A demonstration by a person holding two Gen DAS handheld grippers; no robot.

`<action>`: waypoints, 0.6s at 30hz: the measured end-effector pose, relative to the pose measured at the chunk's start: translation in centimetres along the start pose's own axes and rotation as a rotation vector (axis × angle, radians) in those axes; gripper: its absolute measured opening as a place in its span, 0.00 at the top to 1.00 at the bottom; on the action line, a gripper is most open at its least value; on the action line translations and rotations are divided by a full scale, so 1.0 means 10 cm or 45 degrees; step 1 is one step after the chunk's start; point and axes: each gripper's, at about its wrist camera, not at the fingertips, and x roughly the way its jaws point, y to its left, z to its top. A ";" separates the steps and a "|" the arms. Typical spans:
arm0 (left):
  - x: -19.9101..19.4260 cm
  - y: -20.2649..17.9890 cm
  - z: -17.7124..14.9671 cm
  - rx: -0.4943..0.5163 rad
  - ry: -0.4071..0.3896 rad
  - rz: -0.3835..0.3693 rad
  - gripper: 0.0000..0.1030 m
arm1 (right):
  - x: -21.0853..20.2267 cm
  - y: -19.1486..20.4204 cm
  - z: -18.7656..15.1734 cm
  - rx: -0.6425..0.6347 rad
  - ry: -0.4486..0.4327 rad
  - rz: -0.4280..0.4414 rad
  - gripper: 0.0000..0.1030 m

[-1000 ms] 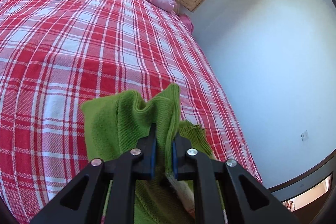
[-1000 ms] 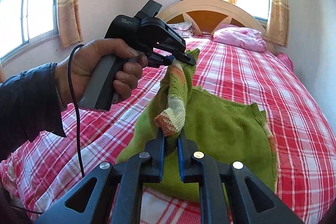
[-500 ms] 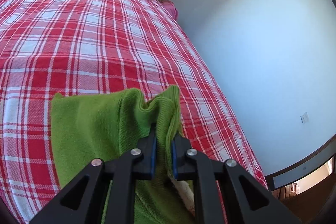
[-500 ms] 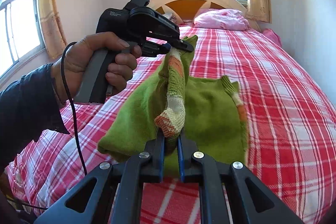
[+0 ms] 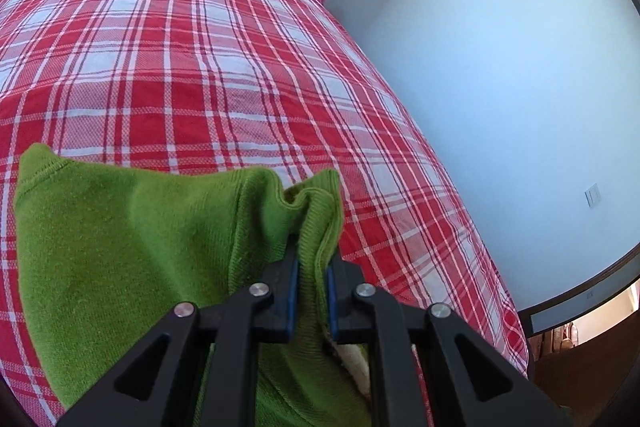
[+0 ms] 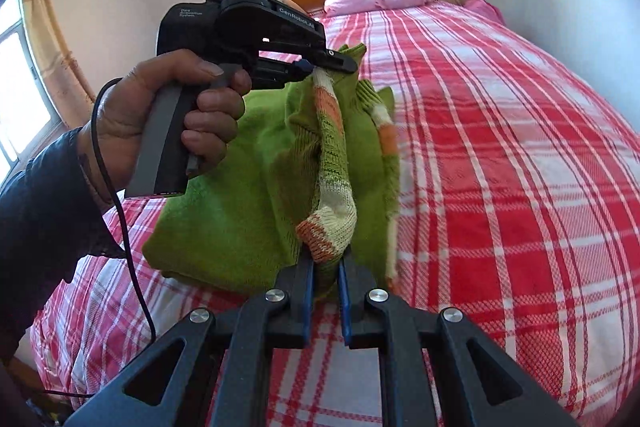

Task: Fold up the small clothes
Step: 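Lift the striped edge with both tools and fold it across the sweater, then open the left tool while the right tool keeps holding the folded edge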

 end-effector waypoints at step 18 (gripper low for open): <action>-0.85 -0.19 -0.68 0.390 -0.245 0.329 0.41 | -0.37 -0.20 0.14 0.107 -0.150 0.030 0.68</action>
